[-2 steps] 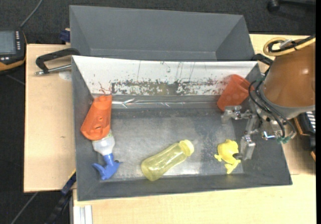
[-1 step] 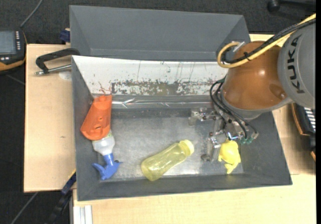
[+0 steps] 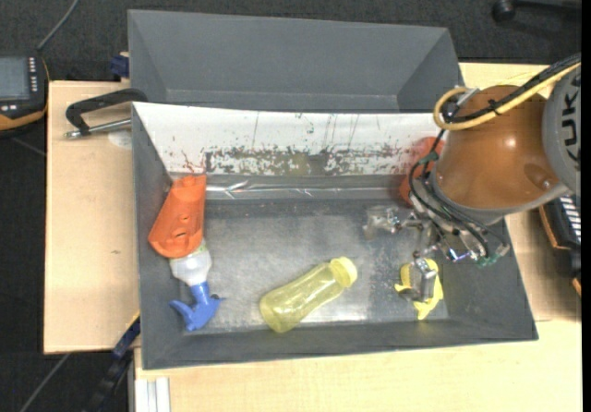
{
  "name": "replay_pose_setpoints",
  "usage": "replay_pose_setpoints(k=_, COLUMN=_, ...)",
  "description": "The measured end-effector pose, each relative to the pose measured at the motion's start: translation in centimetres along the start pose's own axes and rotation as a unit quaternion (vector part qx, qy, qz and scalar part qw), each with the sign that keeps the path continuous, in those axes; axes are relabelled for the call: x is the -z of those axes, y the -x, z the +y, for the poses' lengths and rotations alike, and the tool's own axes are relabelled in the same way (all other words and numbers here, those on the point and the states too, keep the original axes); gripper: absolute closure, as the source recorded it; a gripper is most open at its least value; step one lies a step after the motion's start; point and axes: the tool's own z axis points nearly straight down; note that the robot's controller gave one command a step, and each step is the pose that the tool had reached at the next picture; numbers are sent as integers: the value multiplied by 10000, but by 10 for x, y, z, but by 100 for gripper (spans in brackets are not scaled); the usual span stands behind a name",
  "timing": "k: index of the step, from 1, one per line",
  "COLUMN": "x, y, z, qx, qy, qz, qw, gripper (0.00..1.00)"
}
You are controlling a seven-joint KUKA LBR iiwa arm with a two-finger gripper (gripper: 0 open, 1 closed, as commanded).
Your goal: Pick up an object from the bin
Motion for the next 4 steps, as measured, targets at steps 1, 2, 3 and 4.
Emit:
replay_pose_setpoints(k=1, x=-44, y=19, z=34, qx=252, qy=-6, qz=-4, qw=9997, gripper=0)
replay_pose_setpoints(k=2, x=-84, y=34, z=69, qx=533, qy=7, qz=-2, qw=9986, gripper=100)
replay_pose_setpoints(k=3, x=-84, y=34, z=69, qx=533, qy=6, qz=-3, qw=9986, gripper=100)
replay_pose_setpoints(k=4, x=-77, y=33, z=69, qx=533, qy=13, qz=8, qw=9986, gripper=100)
